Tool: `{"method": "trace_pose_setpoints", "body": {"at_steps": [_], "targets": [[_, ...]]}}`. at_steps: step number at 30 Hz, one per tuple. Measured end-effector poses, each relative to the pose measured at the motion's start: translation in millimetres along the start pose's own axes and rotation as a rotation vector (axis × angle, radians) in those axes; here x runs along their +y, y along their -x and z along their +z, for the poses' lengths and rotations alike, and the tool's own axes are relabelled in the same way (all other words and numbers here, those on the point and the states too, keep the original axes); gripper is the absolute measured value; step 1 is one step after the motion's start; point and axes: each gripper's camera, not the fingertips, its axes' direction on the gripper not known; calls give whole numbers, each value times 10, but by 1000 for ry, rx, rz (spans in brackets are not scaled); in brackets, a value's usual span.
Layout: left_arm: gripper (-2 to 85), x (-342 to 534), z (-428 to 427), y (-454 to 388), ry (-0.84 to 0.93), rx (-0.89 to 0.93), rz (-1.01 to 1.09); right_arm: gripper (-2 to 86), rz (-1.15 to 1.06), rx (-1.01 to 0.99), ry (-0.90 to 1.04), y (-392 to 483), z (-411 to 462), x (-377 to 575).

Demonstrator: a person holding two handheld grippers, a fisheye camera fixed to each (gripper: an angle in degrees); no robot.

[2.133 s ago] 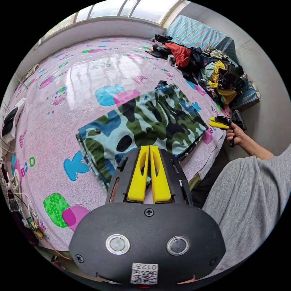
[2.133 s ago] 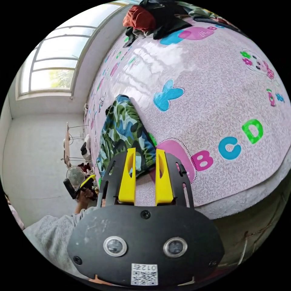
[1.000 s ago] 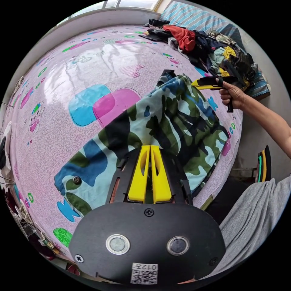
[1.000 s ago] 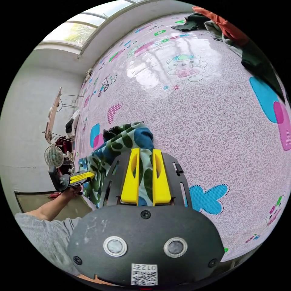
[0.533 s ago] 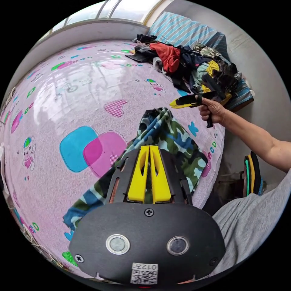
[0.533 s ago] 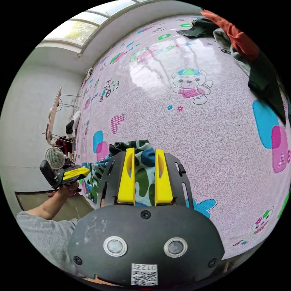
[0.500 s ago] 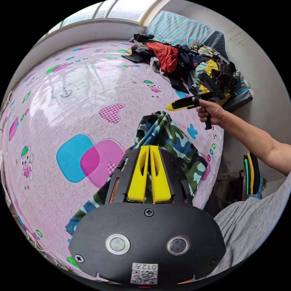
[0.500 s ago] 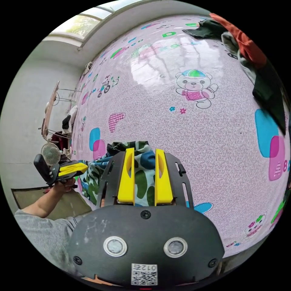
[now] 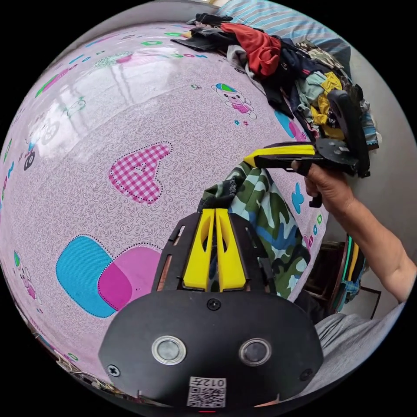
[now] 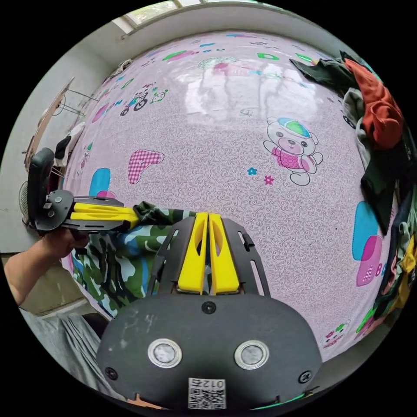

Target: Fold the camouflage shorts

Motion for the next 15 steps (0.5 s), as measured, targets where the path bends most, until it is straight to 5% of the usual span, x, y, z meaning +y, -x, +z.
{"method": "trace_pose_setpoints", "body": {"at_steps": [5,15], "targets": [[3,154,-146,292,-82,194,-119,-7,69,-60,-52,-45,-102,153],[3,82,-426,-4,-118,130,118,-8,-87,-164,-146,415,-492,414]]}}
